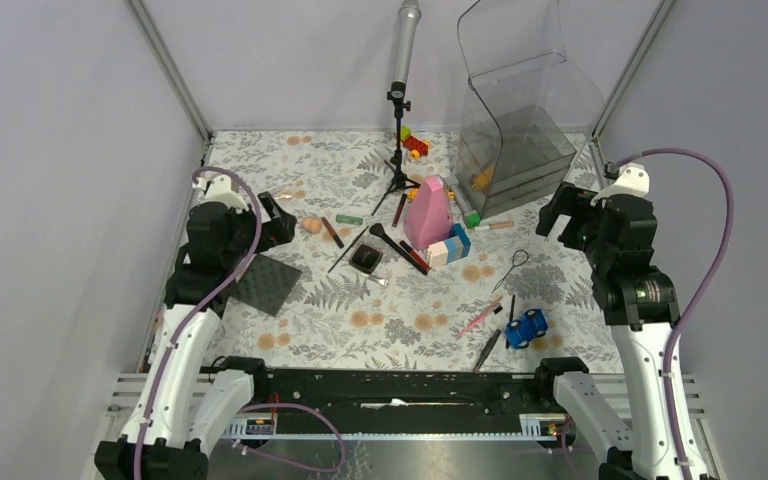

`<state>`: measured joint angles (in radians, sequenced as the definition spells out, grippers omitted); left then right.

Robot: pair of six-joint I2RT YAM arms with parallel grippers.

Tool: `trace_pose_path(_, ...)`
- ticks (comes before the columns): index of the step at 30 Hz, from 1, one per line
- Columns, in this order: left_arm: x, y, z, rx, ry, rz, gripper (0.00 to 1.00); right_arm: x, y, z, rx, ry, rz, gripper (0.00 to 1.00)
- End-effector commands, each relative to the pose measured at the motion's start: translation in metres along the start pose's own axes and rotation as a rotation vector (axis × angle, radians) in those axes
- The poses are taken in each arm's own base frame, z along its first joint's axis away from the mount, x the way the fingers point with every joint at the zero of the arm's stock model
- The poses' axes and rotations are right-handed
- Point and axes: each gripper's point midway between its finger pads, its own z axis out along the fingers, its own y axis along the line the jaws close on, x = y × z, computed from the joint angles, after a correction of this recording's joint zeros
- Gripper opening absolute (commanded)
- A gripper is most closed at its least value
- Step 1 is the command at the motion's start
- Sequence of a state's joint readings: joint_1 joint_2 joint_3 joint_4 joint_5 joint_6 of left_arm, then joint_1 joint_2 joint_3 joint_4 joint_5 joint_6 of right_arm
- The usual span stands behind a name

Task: Organize the makeup
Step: Pick up the makeup from the center of the board.

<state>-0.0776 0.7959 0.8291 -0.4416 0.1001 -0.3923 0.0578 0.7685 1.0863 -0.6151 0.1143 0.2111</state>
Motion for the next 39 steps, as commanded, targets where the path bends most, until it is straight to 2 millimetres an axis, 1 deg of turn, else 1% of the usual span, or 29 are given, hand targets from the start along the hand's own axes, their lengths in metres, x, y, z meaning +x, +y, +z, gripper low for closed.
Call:
trace_pose_path(1,-0.011,0.005,0.01,-0.037,-0.02,-0.012,0.99,-0.008,0.005,0.008,-0.009,-0.021,0.049,0.99)
trace_pose_path(4,-0.006,0.008,0.017,-0.041,0.025,-0.033,0.99,-0.004,0.008,0.018,-0.005,0.005,0.094,0.99)
trace_pose_path(8,-0.003,0.014,0.023,-0.052,0.053,-0.067,0.99,0.011,0.01,0.036,0.021,0.078,0.184,0.99)
trace_pose_path(11,-0.004,0.023,0.023,-0.091,0.051,-0.081,0.99,0.024,0.016,0.049,0.008,0.131,0.23,0.99)
trace_pose_path(15,-0.006,0.033,0.017,-0.155,0.037,-0.089,0.99,0.034,0.023,0.063,-0.03,0.155,0.228,0.99)
trace_pose_path(18,-0.007,0.032,0.014,-0.153,0.021,-0.094,0.99,0.03,0.023,0.071,-0.026,0.143,0.236,0.99)
trace_pose_path(21,-0.006,0.031,0.014,-0.143,0.019,-0.105,0.99,0.022,0.025,0.08,-0.021,0.128,0.241,0.99)
trace_pose_path(25,-0.001,0.019,0.02,-0.067,0.045,-0.107,0.99,0.014,0.014,0.093,0.054,0.1,0.238,0.99)
trace_pose_path(26,0.001,0.019,0.021,-0.06,0.049,-0.11,0.99,0.012,0.012,0.095,0.068,0.088,0.237,0.99)
trace_pose_path(28,0.0,0.026,0.023,-0.08,0.045,-0.129,0.99,0.009,0.009,0.1,0.083,0.06,0.233,0.99)
trace_pose_path(31,-0.002,0.023,0.023,-0.044,0.038,-0.142,0.99,0.007,0.006,0.108,0.086,0.014,0.228,0.99)
trace_pose_path(34,-0.002,0.017,0.025,0.003,0.048,-0.146,0.99,0.005,0.007,0.117,0.078,-0.003,0.22,0.99)
trace_pose_path(39,0.0,0.007,0.026,0.075,0.072,-0.138,0.99,0.004,0.016,0.134,0.03,-0.011,0.202,0.99)
